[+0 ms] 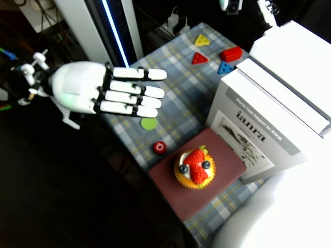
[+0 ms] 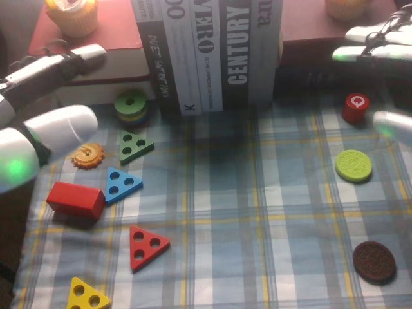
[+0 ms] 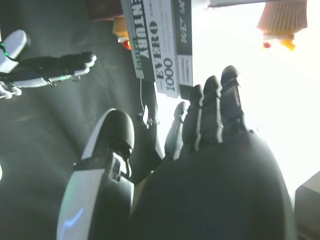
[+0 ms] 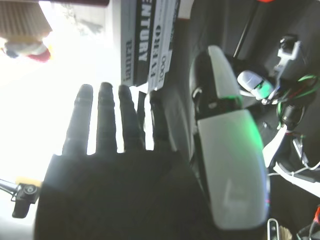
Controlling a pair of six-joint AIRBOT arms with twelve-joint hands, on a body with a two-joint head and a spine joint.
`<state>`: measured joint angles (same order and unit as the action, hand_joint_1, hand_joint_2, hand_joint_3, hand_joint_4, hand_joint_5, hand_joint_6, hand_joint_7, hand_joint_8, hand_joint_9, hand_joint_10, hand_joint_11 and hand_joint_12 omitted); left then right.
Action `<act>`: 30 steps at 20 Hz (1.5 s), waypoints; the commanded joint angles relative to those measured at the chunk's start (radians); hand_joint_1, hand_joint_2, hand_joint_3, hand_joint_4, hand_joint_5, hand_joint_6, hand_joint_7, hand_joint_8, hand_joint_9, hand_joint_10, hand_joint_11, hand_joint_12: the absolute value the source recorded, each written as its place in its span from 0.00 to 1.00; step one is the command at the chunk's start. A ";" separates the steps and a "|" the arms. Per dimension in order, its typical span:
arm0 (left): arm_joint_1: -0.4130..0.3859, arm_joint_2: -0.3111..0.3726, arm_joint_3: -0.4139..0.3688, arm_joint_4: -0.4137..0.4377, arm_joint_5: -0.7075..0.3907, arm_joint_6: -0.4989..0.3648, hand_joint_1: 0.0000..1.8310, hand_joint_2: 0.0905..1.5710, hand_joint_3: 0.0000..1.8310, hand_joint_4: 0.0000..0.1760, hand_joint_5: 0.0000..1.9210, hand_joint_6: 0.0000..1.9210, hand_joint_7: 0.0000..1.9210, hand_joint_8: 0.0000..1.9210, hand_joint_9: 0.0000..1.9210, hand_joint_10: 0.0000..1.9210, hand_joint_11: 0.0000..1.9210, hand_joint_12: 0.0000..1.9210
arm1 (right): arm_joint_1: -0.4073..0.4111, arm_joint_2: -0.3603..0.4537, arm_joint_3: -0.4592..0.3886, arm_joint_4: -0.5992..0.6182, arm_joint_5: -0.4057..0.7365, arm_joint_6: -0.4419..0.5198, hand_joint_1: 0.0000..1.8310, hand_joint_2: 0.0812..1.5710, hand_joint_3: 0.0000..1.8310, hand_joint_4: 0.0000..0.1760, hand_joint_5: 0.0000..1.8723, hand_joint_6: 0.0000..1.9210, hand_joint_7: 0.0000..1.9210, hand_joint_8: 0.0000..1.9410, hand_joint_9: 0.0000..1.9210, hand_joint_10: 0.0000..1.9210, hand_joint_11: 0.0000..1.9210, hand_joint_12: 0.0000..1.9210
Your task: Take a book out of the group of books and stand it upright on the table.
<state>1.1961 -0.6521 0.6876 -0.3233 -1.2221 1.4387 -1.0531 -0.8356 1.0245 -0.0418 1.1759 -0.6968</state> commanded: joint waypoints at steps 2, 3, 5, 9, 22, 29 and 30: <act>-0.013 -0.002 0.007 0.004 -0.128 -0.007 0.00 0.86 0.00 0.95 0.16 0.00 0.10 0.00 0.07 0.01 0.01 0.13 | 0.057 -0.019 0.024 0.021 0.131 0.004 0.18 0.90 0.00 0.08 0.29 0.00 0.19 0.00 0.19 0.00 0.08 0.30; -0.013 -0.002 0.007 0.003 -0.128 -0.007 0.00 0.86 0.00 0.91 0.17 0.00 0.11 0.00 0.08 0.00 0.00 0.17 | 0.071 -0.024 0.030 0.019 0.131 0.004 0.14 0.89 0.00 0.21 0.26 0.00 0.17 0.00 0.15 0.00 0.03 0.27; -0.013 -0.003 0.008 0.003 -0.126 -0.007 0.00 0.87 0.00 0.88 0.17 0.00 0.10 0.00 0.06 0.00 0.00 0.14 | 0.117 -0.036 0.047 0.010 0.131 0.004 0.09 0.85 0.00 0.54 0.14 0.00 0.07 0.00 0.05 0.00 0.02 0.18; -0.013 -0.007 0.011 0.003 -0.124 -0.008 0.00 0.87 0.00 0.93 0.18 0.00 0.10 0.00 0.07 0.00 0.00 0.13 | 0.255 -0.076 0.103 -0.018 0.098 -0.005 0.00 0.75 0.00 0.87 0.03 0.00 0.00 0.00 0.00 0.00 0.00 0.03; -0.014 -0.018 0.019 0.003 -0.111 -0.008 0.00 0.88 0.00 0.93 0.13 0.00 0.10 0.00 0.08 0.00 0.00 0.11 | 0.623 -0.191 0.208 -0.283 -0.344 -0.083 0.00 0.68 0.00 1.00 0.06 0.00 0.00 0.00 0.00 0.00 0.00 0.04; -0.015 -0.021 0.021 0.003 -0.105 -0.008 0.00 0.88 0.00 1.00 0.12 0.00 0.12 0.01 0.09 0.00 0.00 0.08 | 0.668 -0.217 0.243 -0.342 -0.462 -0.084 0.00 0.68 0.00 1.00 0.06 0.00 0.00 0.00 0.00 0.00 0.00 0.00; -0.015 -0.022 0.021 0.003 -0.105 -0.008 0.00 0.89 0.00 1.00 0.12 0.00 0.12 0.00 0.09 0.00 0.00 0.06 | 0.677 -0.219 0.243 -0.359 -0.482 -0.088 0.00 0.69 0.00 1.00 0.06 0.00 0.00 0.00 0.00 0.00 0.00 0.00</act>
<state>1.1923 -0.6708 0.7021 -0.3298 -1.2037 1.4391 -0.3901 -1.0500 1.2675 -0.4278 0.5987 -0.7845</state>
